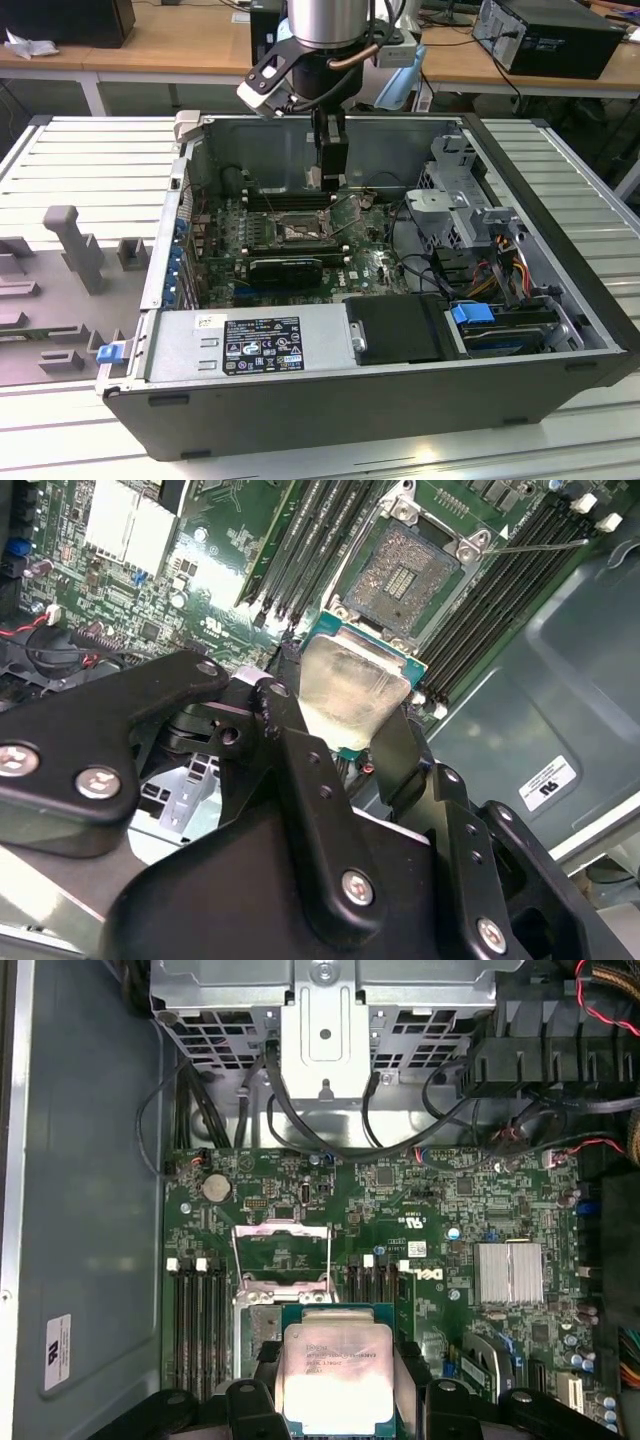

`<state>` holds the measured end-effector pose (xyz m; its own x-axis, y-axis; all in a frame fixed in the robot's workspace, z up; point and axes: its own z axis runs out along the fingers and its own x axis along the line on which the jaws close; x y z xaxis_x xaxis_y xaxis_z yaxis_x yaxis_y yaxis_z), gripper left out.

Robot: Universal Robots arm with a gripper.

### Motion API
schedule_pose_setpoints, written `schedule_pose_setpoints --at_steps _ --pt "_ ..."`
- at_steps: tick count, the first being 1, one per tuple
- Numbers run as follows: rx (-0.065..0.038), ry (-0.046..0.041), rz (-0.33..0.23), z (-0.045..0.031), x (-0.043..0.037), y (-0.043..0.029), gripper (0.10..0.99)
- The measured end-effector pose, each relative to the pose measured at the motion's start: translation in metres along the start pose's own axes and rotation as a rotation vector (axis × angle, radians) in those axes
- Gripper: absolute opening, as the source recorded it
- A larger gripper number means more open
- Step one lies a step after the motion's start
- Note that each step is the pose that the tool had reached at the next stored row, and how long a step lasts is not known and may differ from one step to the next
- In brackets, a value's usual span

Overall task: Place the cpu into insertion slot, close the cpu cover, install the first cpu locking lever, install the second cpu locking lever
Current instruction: 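Place the cpu into insertion slot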

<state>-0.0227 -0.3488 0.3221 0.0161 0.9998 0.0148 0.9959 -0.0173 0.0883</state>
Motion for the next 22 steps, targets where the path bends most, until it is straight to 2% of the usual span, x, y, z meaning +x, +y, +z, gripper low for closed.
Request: schedule_pose_setpoints --at_steps 15,22 --pt "0.001 0.0000 0.000 0.0183 -0.0003 -0.0016 0.525" --pt "0.001 -0.0001 0.000 0.0244 -0.0004 -0.0021 0.525"
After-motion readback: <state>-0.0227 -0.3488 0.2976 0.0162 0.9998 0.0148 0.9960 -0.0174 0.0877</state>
